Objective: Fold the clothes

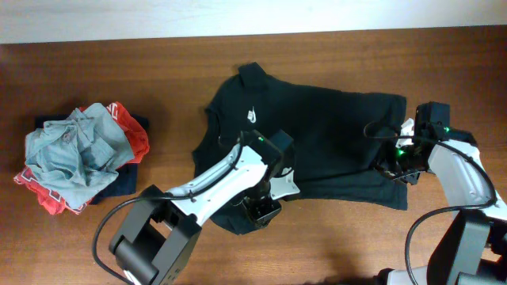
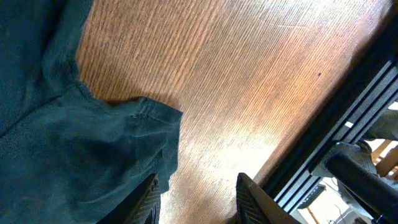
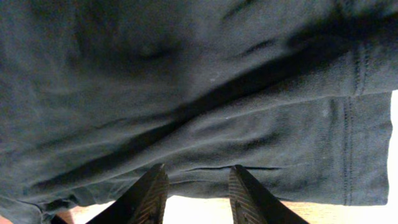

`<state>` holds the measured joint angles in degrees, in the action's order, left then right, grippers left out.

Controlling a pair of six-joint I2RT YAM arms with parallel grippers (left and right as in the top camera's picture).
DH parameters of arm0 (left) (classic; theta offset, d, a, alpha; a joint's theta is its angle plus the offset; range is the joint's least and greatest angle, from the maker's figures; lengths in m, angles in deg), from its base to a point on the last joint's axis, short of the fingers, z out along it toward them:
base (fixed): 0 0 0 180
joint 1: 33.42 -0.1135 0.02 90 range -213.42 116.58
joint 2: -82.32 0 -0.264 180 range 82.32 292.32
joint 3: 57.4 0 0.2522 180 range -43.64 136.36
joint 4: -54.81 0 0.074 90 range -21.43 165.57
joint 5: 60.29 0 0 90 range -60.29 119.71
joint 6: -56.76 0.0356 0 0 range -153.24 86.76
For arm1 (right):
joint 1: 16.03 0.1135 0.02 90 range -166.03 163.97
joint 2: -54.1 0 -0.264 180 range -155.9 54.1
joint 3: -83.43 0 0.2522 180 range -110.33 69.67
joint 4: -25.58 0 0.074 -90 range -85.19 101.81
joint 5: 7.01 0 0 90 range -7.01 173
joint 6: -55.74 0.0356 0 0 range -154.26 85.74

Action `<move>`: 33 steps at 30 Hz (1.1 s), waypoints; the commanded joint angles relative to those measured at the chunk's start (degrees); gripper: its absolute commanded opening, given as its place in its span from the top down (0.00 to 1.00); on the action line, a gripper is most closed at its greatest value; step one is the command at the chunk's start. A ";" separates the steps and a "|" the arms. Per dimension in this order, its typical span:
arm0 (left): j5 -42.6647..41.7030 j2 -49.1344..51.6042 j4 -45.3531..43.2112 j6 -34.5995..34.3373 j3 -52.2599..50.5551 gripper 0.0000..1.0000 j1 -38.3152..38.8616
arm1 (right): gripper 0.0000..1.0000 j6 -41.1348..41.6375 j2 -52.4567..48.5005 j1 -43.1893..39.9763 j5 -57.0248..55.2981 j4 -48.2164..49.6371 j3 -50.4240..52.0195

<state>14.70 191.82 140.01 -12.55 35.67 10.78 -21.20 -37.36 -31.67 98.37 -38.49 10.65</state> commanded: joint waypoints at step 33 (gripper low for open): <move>15.58 4.04 -31.74 -14.56 1.14 0.93 -20.00 | 0.96 11.56 -1.18 0.24 -12.02 11.13 20.20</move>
<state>32.21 192.93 108.25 -29.29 36.20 -8.97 -16.05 -36.03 -31.78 94.81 -22.82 27.61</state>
